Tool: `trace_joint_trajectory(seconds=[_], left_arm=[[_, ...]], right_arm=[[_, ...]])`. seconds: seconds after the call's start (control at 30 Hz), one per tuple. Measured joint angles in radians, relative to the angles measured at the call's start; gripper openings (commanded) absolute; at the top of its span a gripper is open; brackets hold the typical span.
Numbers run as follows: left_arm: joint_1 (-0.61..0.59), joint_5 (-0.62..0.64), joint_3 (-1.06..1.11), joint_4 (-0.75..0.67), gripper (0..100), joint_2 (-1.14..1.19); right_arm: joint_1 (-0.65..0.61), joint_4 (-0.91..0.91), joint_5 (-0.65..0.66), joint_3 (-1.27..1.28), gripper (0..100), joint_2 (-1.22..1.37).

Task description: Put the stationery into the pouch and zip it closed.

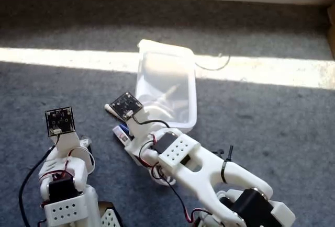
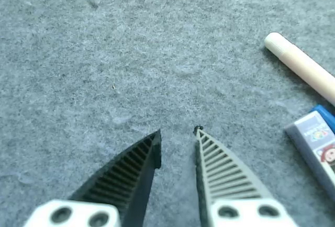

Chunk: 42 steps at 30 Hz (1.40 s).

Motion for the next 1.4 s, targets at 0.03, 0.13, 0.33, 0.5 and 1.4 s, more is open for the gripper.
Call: trace_joint_trajectory(seconds=[0.03, 0.13, 0.33, 0.5, 1.4], left_arm=[[0.000, 0.000, 0.000, 0.000, 11, 0.000], [0.000, 0.000, 0.000, 0.000, 11, 0.000], [0.000, 0.000, 0.000, 0.000, 11, 0.000], [0.000, 0.000, 0.000, 0.000, 11, 0.000], [0.000, 0.000, 0.000, 0.000, 11, 0.000]], right_arm=[[0.008, 0.000, 0.000, 0.000, 5.0, 0.000], [0.018, 0.000, 0.000, 0.000, 4.7, 0.000], [0.021, 0.000, 0.000, 0.000, 0.5, 0.000], [0.021, 0.051, 0.055, 0.000, 1.0, 0.000], [0.021, 0.035, 0.061, 0.000, 10.2, 0.000]])
